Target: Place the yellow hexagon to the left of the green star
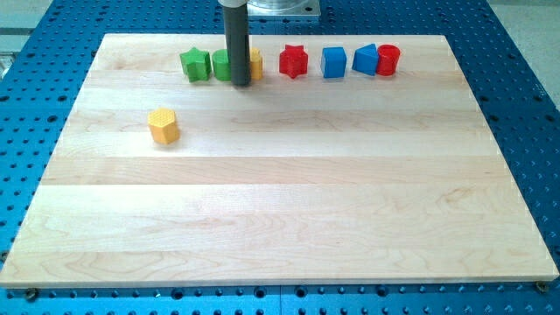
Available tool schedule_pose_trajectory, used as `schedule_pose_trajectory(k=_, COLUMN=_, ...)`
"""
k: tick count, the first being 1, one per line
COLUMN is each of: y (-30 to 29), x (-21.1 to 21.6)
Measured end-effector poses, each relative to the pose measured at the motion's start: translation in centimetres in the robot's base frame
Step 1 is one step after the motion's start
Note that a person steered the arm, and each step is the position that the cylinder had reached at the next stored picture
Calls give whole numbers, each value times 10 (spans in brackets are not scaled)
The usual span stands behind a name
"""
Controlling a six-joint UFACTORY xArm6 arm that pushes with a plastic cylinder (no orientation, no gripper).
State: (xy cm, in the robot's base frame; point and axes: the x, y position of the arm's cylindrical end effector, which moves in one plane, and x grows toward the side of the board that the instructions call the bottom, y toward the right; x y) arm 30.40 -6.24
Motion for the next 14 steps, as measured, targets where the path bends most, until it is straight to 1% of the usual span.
schedule_pose_trajectory(k=1, y=-3, x=53)
schedule_pose_trajectory(k=2, y=-16, x=126)
schedule_pose_trajectory(k=3, y=-52, x=139)
schedule_pose_trajectory(k=4, y=-98, x=113)
schedule_pose_trajectory(k=6, y=-128, x=113)
schedule_pose_trajectory(k=8, y=-107, x=20)
schedule_pose_trajectory(k=9, y=-107, x=63)
schedule_pose_trajectory(k=10, y=-135, x=79)
schedule_pose_trajectory(k=11, y=-142, x=42)
schedule_pose_trajectory(k=12, y=-137, x=9)
schedule_pose_trajectory(k=13, y=-170, x=9)
schedule_pose_trajectory(k=14, y=-190, x=-3)
